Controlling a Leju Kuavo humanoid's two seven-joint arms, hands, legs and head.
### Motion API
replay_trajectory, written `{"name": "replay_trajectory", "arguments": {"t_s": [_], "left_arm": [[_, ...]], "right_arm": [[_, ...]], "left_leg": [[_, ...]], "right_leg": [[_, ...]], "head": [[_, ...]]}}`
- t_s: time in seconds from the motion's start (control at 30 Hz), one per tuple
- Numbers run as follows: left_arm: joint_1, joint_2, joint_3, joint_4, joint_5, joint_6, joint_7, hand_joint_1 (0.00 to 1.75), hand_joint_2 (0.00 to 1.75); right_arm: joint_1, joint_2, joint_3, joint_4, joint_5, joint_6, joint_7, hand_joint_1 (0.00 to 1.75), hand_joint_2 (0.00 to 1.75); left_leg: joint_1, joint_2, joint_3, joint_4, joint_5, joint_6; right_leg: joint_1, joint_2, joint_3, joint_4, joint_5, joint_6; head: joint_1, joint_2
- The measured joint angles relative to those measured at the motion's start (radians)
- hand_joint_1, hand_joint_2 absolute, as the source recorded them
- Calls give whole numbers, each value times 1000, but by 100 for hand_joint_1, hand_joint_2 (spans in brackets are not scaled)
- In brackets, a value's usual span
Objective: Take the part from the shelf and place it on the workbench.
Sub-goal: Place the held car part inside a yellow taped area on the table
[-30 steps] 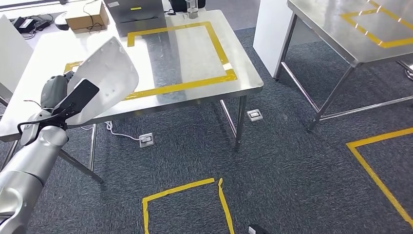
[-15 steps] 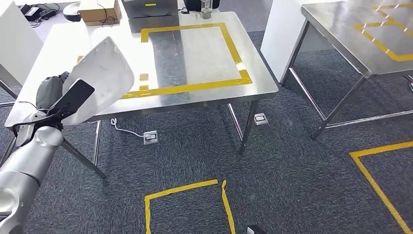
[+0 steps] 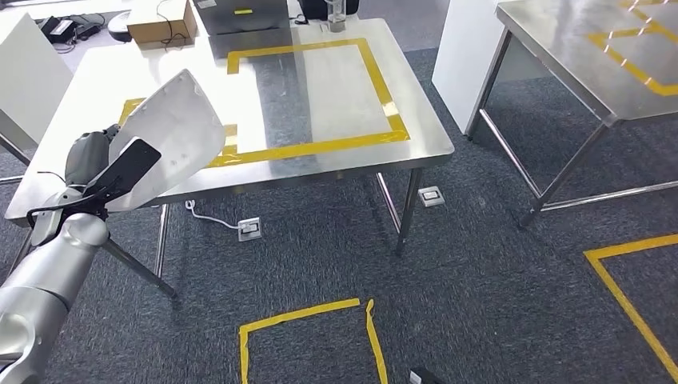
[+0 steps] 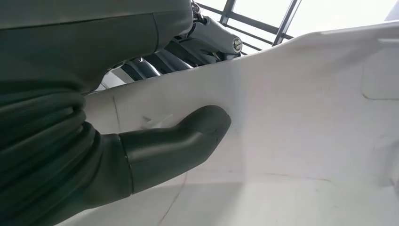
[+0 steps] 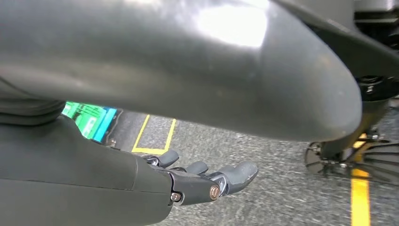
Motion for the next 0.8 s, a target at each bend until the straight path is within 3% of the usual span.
{"name": "replay_trajectory", "arguments": {"t_s": [0.07, 0.1, 0.13, 0.2, 0.23, 0.3, 0.4, 0.47, 0.53, 0.57, 0.6, 0.63, 0.7, 0.73, 0.8], "left_arm": [[4, 1, 0, 3, 0, 0, 2, 175, 175], [6, 1, 0, 4, 0, 1, 3, 175, 175], [6, 1, 0, 5, 0, 3, 4, 175, 175], [6, 2, 0, 6, -2, 8, 6, 175, 175], [4, 1, 0, 6, -3, 10, 7, 175, 175], [3, 1, 0, 6, -5, 14, 9, 175, 175], [4, 6, 0, 6, -6, 16, 11, 175, 175], [2, 8, 0, 5, -6, 17, 11, 175, 175], [4, 9, 0, 6, -7, 19, 11, 175, 175], [6, 9, 0, 8, -7, 20, 11, 175, 175], [8, 9, 0, 9, -7, 20, 11, 175, 175], [10, 9, 0, 9, -8, 21, 11, 175, 175], [11, 8, 0, 10, -8, 22, 12, 175, 175], [10, 7, 0, 9, -9, 23, 13, 175, 175], [8, 5, 0, 9, -13, 24, 17, 175, 175]], "right_arm": [[1, 0, 0, 0, 2, 1, 0, 0, 0], [2, 0, 0, 0, 3, 2, 0, 0, 0], [3, 0, 0, 0, 4, 2, 0, 0, 0], [3, 0, 0, 0, 7, 2, 0, 0, 0], [3, 0, 0, 0, 9, 3, 0, 0, 0], [2, 0, 0, 0, 14, 3, 0, 0, 0], [2, 0, 0, 0, 23, 4, 0, 0, 0], [1, 0, 0, 0, 27, 3, 0, 0, 0], [1, 0, 0, 0, 31, 3, 0, 0, 0], [2, 0, 0, 0, 32, 3, 0, 0, 0], [2, 0, 0, 0, 32, 2, 0, 0, 0], [3, 0, 0, 0, 32, 2, 0, 0, 0], [3, 0, 0, 0, 32, 3, 0, 0, 0], [3, 0, 0, 0, 31, 3, 0, 0, 0], [2, 0, 0, 0, 28, 3, 0, 0, 0]], "left_leg": [[3, 1, -62, 108, -30, -5], [5, 2, -73, 116, -19, -6], [7, 3, -64, 88, 9, -7], [9, 9, -6, -39, 79, -6], [7, 11, 23, -95, 96, -3], [3, 11, 47, -142, 97, 8], [2, 8, 52, -149, 93, 30], [5, 7, 58, -153, 91, 42], [3, 6, 61, -153, 87, 50], [1, 5, 62, -153, 84, 52], [0, 3, 65, -153, 82, 53], [-1, 1, 68, -152, 79, 52], [-1, -1, 79, -152, 71, 48], [-3, -2, 83, -150, 67, 44], [-5, -4, 85, -151, 62, 34]], "right_leg": [[0, 0, 6, 1, -6, -2], [0, 0, 9, 2, -9, -1], [-1, 0, 14, 4, -14, 2], [-1, 0, 24, 8, -26, 10], [0, 0, 28, 10, -31, 15], [3, 0, 30, 11, -37, 27], [0, -1, 28, 14, -45, 44], [-1, 0, -4, 80, -80, 52], [0, 1, -78, 215, -131, 55], [0, 1, -114, 271, -143, 55], [1, 2, -136, 295, -137, 54], [1, 2, -137, 278, -110, 52], [2, 2, -89, 148, -28, 44], [4, 2, -59, 80, -1, 39], [9, 3, -26, 12, 13, 31]], "head": [[0, 0], [0, 0], [0, 0], [0, 0], [-1, 0], [-1, 0], [1, 0], [3, 0], [6, 0], [6, 0], [6, 0], [6, 0], [6, 0], [6, 0], [5, 0]]}}
